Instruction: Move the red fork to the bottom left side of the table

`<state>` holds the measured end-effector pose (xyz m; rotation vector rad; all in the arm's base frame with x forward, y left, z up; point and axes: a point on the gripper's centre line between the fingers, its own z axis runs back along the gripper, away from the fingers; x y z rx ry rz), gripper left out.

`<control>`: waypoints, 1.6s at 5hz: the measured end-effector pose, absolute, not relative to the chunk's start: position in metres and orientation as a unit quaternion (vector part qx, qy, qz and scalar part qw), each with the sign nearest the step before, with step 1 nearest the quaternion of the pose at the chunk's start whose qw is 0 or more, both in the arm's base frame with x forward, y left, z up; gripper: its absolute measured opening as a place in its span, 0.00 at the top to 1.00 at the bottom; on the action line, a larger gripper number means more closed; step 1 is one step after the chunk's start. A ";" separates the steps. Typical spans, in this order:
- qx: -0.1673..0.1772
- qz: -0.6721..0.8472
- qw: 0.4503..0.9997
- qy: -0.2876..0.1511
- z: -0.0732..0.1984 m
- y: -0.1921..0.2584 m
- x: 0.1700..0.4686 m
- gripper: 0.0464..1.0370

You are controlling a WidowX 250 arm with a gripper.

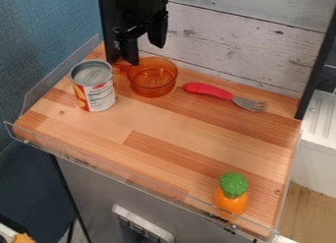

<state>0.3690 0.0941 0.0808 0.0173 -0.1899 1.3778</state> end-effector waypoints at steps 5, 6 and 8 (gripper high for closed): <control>0.008 0.665 0.746 -0.030 0.045 0.009 0.375 0.04; 0.010 0.664 0.747 -0.024 0.035 0.002 0.386 0.04; -0.005 0.657 0.752 -0.047 0.022 -0.011 0.402 0.04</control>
